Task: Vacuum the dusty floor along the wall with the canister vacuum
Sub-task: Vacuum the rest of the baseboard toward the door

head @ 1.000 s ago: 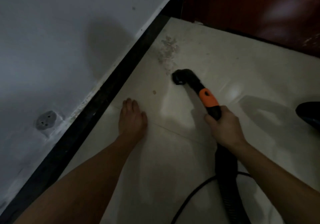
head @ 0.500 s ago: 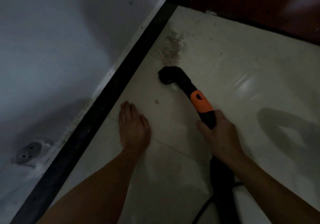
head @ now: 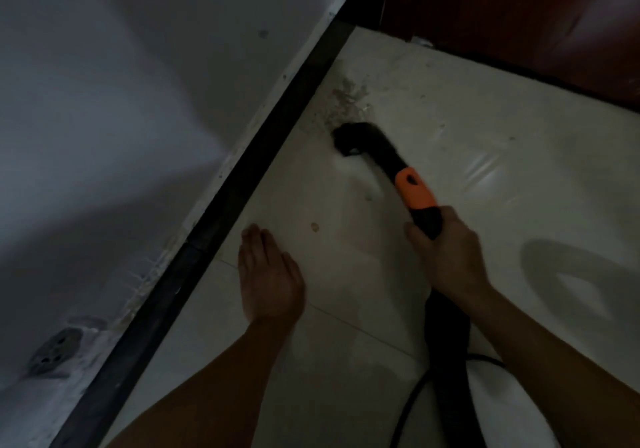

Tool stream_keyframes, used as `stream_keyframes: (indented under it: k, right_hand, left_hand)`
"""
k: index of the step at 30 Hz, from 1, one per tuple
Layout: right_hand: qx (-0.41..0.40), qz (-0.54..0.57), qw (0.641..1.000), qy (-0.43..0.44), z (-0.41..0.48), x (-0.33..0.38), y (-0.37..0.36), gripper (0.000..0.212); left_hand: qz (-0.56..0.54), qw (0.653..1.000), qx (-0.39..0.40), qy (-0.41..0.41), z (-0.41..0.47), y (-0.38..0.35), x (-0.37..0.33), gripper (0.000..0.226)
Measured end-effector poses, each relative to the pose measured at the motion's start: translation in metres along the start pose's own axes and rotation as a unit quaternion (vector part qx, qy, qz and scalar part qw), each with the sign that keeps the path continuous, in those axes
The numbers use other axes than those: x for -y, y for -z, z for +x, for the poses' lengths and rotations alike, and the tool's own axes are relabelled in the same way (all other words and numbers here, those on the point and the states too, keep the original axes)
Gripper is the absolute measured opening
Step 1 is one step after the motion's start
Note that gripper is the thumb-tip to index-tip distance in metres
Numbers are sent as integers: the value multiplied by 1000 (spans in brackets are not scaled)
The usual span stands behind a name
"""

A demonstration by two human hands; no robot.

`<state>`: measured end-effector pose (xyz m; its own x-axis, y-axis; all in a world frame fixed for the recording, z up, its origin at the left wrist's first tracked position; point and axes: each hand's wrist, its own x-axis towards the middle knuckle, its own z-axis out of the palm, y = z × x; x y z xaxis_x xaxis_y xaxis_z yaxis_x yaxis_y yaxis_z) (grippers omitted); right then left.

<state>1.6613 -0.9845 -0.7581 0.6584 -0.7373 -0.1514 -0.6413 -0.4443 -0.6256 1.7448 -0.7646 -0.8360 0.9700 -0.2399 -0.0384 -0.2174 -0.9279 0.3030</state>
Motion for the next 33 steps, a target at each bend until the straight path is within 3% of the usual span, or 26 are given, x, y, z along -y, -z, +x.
stream_keyframes:
  k: [3,7,13,18,33]
  right_hand:
    - [-24,2,1000,5,5,-2,8,30]
    - [42,2,999,21,-15,-7,0,24]
    - [-62,-3,997,-35,59,-21,29,34]
    - [-10,19,1000,-3,85,3,10,31]
    - [46,35,998,39,154,62,-14,27]
  left_hand:
    - [6,1000,8,-1,0,1,0,53]
    - [4,1000,8,-1,0,4,-1,51]
    - [18,1000,-6,-2,1,4,-3,58]
    - [16,1000,-5,0,1,3,-2,58]
    - [25,1000,6,-6,2,4,-2,60]
